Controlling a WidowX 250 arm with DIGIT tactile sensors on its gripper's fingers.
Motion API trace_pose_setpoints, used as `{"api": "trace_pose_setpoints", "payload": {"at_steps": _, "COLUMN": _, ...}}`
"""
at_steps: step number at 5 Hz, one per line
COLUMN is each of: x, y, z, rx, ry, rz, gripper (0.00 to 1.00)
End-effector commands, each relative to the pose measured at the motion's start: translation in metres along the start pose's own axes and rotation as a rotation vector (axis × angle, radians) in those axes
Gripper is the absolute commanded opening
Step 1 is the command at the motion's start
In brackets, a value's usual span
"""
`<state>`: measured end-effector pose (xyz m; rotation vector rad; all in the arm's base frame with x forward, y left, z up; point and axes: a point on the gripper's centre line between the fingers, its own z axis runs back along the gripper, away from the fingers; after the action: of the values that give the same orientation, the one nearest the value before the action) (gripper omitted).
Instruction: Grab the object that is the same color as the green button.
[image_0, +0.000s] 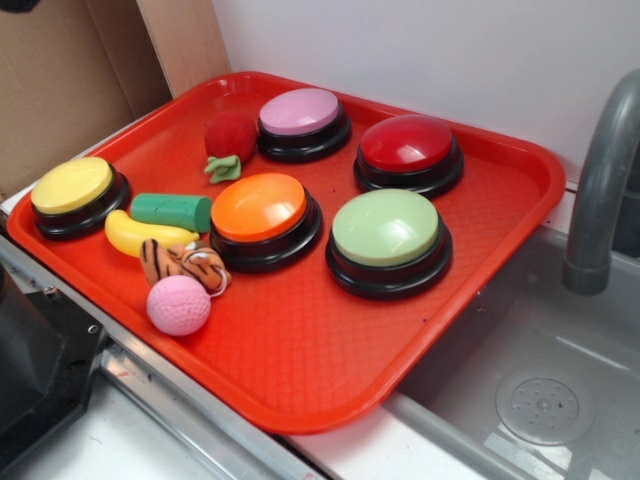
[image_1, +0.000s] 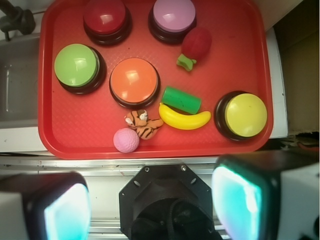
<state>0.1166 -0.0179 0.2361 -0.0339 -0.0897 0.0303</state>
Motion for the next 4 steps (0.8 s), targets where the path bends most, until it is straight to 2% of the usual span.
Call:
{"api": "trace_pose_setpoints", "payload": {"at_steps": 1, "x": 0.000, "y": 0.000, "z": 0.000, "rx": 0.000, "ry": 0.000, "rz": 0.000, "gripper": 1.00}}
{"api": "trace_pose_setpoints", "payload": {"at_steps": 2, "x": 0.012, "y": 0.007, "z": -0.014, "rx": -0.047, "ry": -0.052, "rz": 0.226, "gripper": 1.00}}
{"api": "trace_pose_setpoints", "payload": {"at_steps": 3, "x": 0.024, "y": 0.018, "z": -0.032, "rx": -0.052, "ry": 0.001, "rz": 0.410, "gripper": 1.00}}
{"api": "trace_pose_setpoints", "payload": {"at_steps": 4, "x": 0.038, "y": 0.035, "z": -0.054, "rx": -0.054, "ry": 0.002, "rz": 0.643, "gripper": 1.00}}
